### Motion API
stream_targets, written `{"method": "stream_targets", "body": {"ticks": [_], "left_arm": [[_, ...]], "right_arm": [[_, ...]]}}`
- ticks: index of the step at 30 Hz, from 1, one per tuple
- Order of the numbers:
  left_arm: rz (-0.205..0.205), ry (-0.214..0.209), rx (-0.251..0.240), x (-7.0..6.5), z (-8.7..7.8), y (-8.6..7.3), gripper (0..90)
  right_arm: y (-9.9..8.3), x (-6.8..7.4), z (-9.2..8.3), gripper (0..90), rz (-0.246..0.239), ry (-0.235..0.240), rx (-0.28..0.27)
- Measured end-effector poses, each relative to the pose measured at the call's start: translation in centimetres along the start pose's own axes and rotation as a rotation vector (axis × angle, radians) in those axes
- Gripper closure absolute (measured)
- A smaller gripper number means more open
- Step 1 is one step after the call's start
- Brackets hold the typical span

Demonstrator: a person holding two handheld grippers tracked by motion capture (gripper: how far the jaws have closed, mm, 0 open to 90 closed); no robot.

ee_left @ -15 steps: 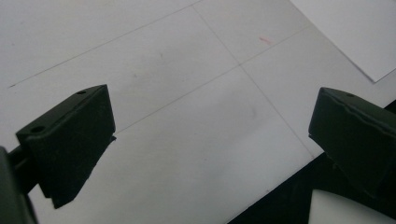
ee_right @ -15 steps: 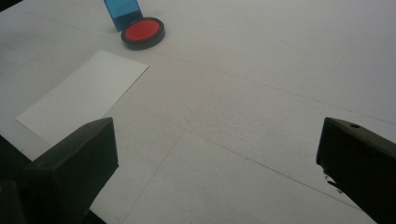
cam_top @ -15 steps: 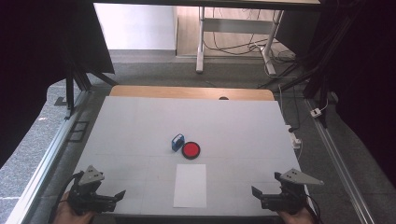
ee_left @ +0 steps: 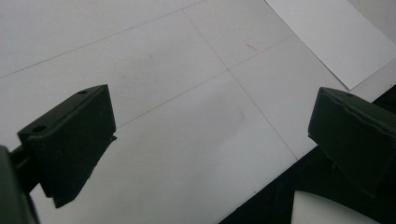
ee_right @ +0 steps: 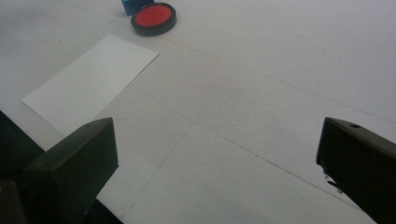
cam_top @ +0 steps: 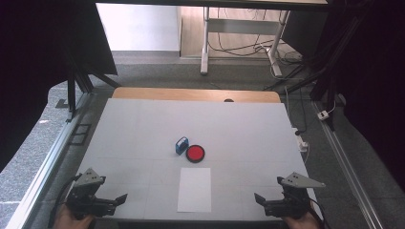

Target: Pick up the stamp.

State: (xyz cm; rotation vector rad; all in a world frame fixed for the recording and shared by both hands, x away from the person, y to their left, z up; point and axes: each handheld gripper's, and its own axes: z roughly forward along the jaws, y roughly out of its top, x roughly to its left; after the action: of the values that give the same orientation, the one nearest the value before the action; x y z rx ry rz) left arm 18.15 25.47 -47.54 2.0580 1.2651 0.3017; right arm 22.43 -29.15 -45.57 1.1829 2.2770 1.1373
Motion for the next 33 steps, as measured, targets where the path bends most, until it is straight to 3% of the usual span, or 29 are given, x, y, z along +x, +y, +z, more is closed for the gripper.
{"method": "stream_targets", "body": {"ticks": [6,21,33], "left_arm": [[-0.019,-0.009,0.000,0.25,-0.03,-0.01,0.3],[-0.022,-0.017,-0.010,0.22,-0.09,0.02,0.0],[0.003,-0.024,-0.033,-0.06,-0.09,0.58,0.0]], "right_arm": [[0.05,0.01,0.10,0.0,-0.006,0.011,0.008],[0.08,-0.03,0.22,0.0,-0.005,0.034,0.018],[0.09,-0.10,0.29,0.0,0.001,0.032,0.025]]}}
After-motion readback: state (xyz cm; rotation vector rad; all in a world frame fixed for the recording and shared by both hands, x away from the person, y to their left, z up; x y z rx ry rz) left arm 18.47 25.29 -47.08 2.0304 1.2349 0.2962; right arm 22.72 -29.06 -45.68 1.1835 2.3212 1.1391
